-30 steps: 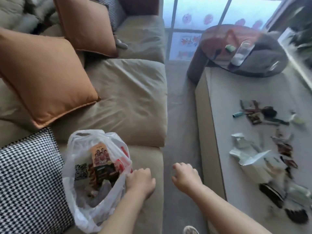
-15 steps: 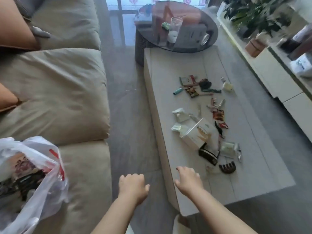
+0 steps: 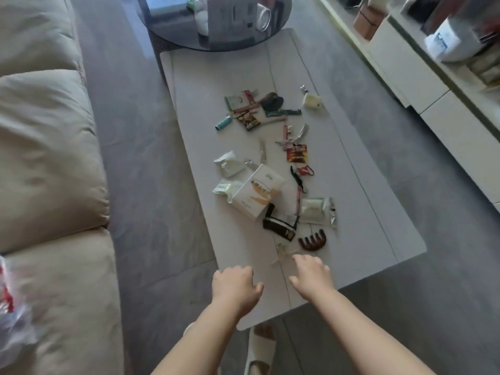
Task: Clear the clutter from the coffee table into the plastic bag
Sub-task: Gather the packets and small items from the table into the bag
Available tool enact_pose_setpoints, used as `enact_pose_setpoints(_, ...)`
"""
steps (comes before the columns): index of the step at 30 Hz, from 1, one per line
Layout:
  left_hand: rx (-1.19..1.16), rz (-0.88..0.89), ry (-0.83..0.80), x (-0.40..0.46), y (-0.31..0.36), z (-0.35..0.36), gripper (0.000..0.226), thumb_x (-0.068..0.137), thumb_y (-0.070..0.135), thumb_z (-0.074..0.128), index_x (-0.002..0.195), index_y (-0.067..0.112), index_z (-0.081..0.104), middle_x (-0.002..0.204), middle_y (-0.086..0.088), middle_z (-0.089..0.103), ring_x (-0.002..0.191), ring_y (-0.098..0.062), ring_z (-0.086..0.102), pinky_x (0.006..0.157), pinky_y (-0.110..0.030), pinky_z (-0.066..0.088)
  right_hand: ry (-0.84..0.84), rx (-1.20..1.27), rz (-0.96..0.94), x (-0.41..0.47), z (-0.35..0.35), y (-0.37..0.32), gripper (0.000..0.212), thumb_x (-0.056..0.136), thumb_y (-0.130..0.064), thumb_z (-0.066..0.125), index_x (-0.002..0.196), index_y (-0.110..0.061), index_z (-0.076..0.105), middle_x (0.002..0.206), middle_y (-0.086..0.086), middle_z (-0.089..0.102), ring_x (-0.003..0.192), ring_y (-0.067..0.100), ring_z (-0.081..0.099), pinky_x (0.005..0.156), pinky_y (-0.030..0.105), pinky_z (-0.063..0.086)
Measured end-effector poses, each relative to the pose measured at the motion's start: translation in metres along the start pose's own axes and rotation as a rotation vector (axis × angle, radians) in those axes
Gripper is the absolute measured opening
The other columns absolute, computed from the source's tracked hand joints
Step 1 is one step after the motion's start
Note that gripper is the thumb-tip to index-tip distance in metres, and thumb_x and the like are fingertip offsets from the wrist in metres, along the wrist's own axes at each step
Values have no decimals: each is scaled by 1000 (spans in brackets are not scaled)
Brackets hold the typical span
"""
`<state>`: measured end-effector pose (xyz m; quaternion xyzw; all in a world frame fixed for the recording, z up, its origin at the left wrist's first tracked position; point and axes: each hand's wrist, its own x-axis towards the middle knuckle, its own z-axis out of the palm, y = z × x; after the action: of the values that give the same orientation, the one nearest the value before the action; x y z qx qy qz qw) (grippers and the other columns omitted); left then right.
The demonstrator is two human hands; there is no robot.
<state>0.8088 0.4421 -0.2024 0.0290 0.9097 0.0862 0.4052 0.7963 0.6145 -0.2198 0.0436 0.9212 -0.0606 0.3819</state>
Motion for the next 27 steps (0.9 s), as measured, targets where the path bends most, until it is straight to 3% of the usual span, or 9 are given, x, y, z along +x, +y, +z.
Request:
enact_pose_setpoints(9,166,25,-65,45,16,-2,37,93,43,40,117,19,56,119,-4,61,113,-28,55,93,-39,37,-17,56,40,12,8,44,47,93,-33,52,136,-20,40,139,2,45,130,23,40,107,37,35)
enact_pose_setpoints(18,176,125,-70,88,53,3,34,96,39,40,116,17,55,112,-5,61,103,-26,57,85,-36,42,-11,149,107,45,12,76,52,94,-32,52,141,-20,36,145,2,40,134,23,36,108,38,35)
enact_pose_setpoints(27,1,47,-81,144,88,35,41,97,31,45,136,20,39,126,-6,50,113,-26,52,85,-37,50,-39,78,-20,116,18,109,51,93,-20,52,142,-18,35,155,7,23,141,27,23,110,42,32)
